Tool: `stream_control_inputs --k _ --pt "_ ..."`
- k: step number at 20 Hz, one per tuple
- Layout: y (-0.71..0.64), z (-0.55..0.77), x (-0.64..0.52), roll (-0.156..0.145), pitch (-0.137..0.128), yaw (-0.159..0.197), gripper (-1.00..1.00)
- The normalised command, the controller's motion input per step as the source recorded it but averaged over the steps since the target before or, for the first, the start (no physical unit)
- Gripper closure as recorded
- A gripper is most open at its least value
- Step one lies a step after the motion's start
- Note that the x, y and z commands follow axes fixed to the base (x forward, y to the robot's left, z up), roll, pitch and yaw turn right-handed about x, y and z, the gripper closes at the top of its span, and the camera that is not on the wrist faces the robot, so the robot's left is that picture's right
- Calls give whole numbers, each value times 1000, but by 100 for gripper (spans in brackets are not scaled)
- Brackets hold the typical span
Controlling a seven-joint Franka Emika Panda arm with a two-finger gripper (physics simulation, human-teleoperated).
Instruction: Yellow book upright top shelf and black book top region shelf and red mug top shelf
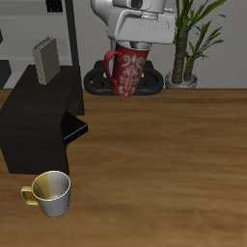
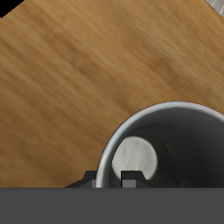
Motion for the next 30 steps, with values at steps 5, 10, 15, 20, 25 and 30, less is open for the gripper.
stream_control_inputs --k 5,10,15,20,25,30 --pt "-271 250 -309 195 41 3 100" --pt "-288 51 -151 22 15 61 100" --pt "-369 72 -105 -51 4 -6 100" --pt "-616 52 -103 -116 23 -40 100" --pt "-636 171 -60 -134 -31 -52 100" --pt "-315 108 -79 -77 -61 -52 100"
